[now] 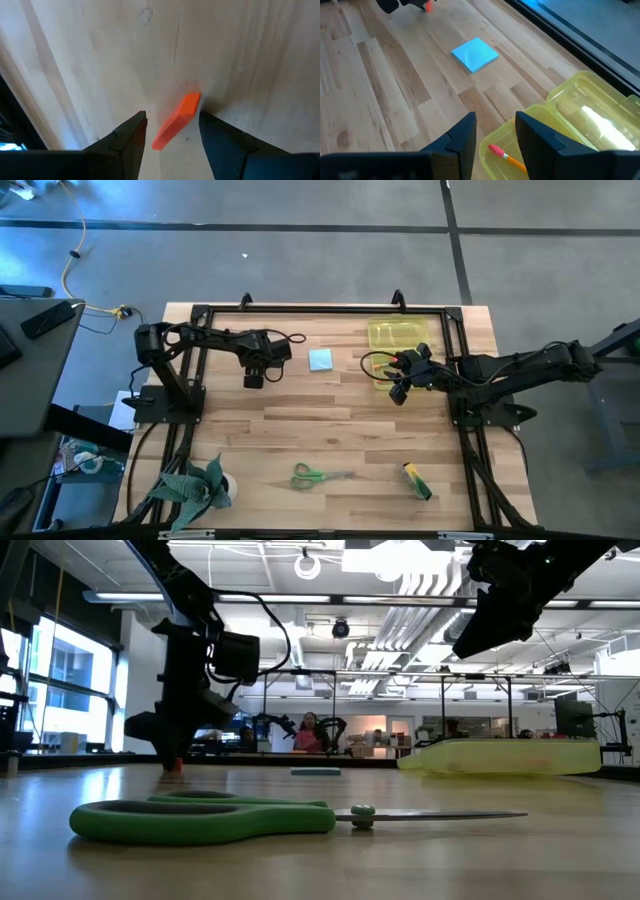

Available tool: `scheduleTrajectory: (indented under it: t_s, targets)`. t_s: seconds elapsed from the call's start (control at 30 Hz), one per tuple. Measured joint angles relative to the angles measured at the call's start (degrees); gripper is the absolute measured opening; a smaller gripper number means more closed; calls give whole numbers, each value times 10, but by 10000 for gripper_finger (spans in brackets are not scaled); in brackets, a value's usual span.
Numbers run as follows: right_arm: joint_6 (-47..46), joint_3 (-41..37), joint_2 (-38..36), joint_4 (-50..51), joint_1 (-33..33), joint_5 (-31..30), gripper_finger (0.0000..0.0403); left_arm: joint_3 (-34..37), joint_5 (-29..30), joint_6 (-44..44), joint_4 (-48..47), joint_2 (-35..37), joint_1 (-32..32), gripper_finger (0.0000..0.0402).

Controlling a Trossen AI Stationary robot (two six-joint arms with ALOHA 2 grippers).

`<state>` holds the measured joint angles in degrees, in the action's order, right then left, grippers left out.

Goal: Pack school essentials
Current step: Put the orange eraser into the yellow storage box

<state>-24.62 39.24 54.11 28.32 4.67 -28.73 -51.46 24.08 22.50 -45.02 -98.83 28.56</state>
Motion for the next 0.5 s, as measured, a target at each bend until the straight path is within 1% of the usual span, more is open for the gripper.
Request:
scheduleTrajectory:
  t_s: [0.13,0.27,0.4,0.5]
  targets:
    - [0,0,0,0,0,0,126,0,-14,1,-1,0,4,144]
    - [0,0,0,0,0,0,126,0,-21,2,-1,0,4,93]
    - [-8,0,0,0,0,0,126,0,-40,2,2,0,4,38]
    - [-9,0,0,0,0,3,126,0,-44,2,4,1,4,12]
